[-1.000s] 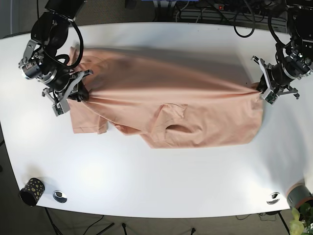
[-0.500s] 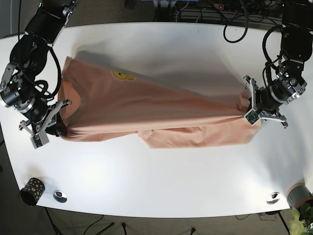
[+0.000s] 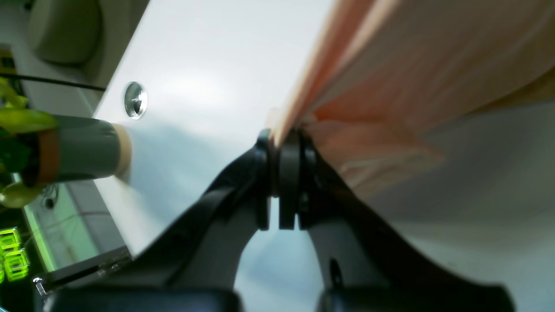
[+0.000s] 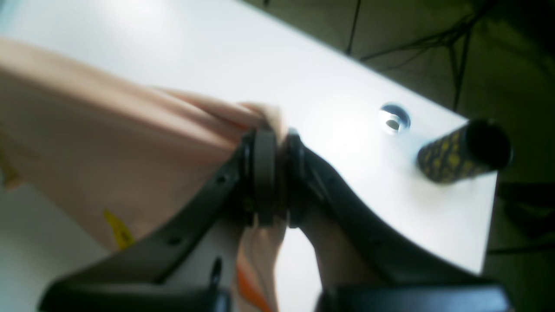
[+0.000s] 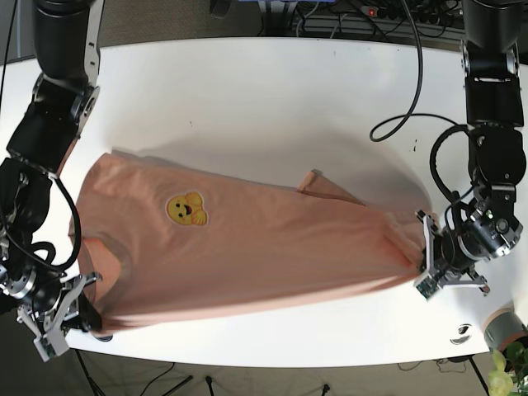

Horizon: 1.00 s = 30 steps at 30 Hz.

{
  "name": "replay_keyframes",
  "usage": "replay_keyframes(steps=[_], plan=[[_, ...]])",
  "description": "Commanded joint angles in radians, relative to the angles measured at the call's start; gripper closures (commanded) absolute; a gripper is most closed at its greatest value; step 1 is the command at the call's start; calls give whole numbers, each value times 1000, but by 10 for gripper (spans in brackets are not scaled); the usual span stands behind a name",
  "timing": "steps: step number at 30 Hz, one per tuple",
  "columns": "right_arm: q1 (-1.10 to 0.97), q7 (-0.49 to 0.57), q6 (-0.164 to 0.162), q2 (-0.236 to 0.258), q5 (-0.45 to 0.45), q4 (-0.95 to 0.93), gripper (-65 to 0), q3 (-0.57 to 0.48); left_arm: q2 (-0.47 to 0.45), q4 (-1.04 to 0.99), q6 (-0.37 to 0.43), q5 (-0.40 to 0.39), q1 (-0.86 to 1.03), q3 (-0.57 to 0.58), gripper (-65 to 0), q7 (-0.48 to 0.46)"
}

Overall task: Fold the T-shirt properly
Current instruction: 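Lift the shirt with both grippers and swing it over the table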

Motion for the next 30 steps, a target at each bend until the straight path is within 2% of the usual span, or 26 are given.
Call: replay_keyframes(steps=[1, 11, 18, 26, 30], plan=[[97, 27, -3, 31, 2, -37, 0, -21, -22, -19, -4, 23, -88, -13, -3, 10], [456, 30, -3, 34, 2, -226, 0, -142, -55, -213, -4, 24, -457, -5, -4, 22], [604, 30, -3, 33, 7, -255, 0, -205, -84, -311, -4, 23, -691, 85, -4, 20], [604, 27, -3, 65, 13, -255, 0, -208, -86, -253, -4, 17, -720, 125, -4, 34], [542, 27, -3, 88, 13, -252, 0, -202, -83, -168, -4, 17, -623, 121, -4, 80]])
